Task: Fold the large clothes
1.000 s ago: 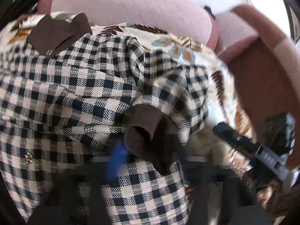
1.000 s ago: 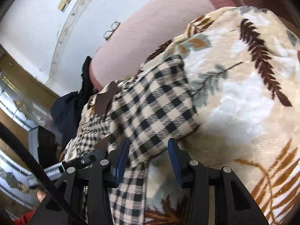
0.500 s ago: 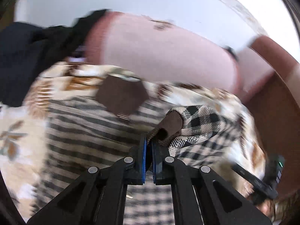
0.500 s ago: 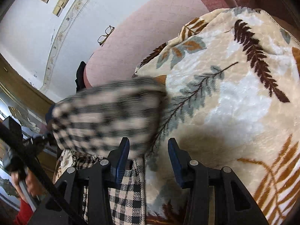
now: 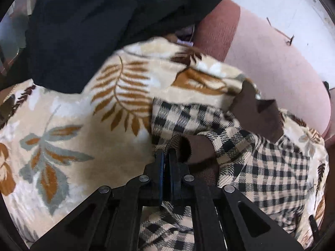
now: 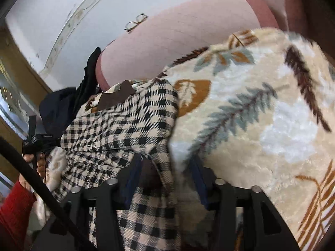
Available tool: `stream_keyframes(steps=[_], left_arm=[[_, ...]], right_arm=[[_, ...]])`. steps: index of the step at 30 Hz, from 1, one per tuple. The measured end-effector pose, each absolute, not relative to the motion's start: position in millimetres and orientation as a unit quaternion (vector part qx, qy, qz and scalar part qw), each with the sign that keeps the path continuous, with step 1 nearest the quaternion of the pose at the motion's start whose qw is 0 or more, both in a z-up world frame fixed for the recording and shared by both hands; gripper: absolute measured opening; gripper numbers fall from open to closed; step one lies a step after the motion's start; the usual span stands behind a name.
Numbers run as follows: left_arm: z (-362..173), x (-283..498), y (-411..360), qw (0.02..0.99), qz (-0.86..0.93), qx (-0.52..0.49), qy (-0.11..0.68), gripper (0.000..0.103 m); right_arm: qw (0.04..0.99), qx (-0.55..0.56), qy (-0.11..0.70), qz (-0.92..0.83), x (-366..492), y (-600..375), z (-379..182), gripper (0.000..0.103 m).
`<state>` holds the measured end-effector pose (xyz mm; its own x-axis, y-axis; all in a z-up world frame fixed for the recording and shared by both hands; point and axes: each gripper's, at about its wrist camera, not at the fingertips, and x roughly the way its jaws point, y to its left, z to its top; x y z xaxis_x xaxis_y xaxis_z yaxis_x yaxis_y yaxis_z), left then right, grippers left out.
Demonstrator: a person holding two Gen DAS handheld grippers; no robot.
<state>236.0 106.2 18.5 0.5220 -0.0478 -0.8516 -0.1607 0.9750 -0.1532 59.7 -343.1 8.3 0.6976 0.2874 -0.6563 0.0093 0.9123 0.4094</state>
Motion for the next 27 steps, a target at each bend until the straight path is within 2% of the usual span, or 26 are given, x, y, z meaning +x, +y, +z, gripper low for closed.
stream_keyframes(steps=[1,7,10,12,14,16,20,21,22,24,26,27], left_arm=[[14.3,237.0,105.3,0.865,0.034,-0.100,0.491,0.004],[15.9,240.6,116.3,0.873,0.082,-0.053,0.479,0.004],[23.4,233.1,145.9,0.869,0.084,-0.095,0.478,0.004],[31.7,216.1,160.6,0.869,0.072,-0.112,0.476,0.005],[38.6,199.5,165.6,0.869,0.066,-0.113,0.477,0.012],[46.8,177.4,169.7,0.871,0.055,-0.125,0.471,0.030],[57.8,128.6,166.6,0.872,0.050,-0.138,0.466,0.035],[58.5,113.7,164.0,0.872,0.053,-0.142,0.465,0.039],[58.2,106.5,162.6,0.872,0.053,-0.147,0.463,0.045],[52.8,88.3,162.5,0.873,0.044,-0.174,0.454,0.050],[43.9,81.6,163.8,0.876,0.031,-0.182,0.447,0.050],[37.9,80.8,164.5,0.882,0.034,-0.170,0.439,0.050]], right_arm=[[0.905,0.170,0.383,0.069,63.8,-333.4,9.3,0.067],[0.897,0.099,0.430,0.010,106.6,-295.9,-13.9,0.064],[0.874,0.107,0.474,-0.015,122.9,-295.0,-38.6,0.065],[0.876,0.109,0.468,-0.026,119.5,-296.1,-35.3,0.065],[0.878,0.093,0.467,-0.046,114.0,-293.9,-24.9,0.065],[0.894,0.080,0.435,-0.070,103.2,-287.6,-2.6,0.065],[0.906,0.079,0.414,-0.021,103.9,-253.0,33.5,0.063],[0.908,0.067,0.413,0.004,109.8,-232.4,43.7,0.062],[0.908,0.060,0.413,0.024,114.7,-216.1,50.5,0.056],[0.903,0.054,0.420,0.073,130.1,-178.7,63.3,0.042],[0.892,0.058,0.431,0.125,154.0,-133.6,73.8,0.032],[0.889,0.061,0.433,0.138,160.6,-118.1,75.7,0.030]])
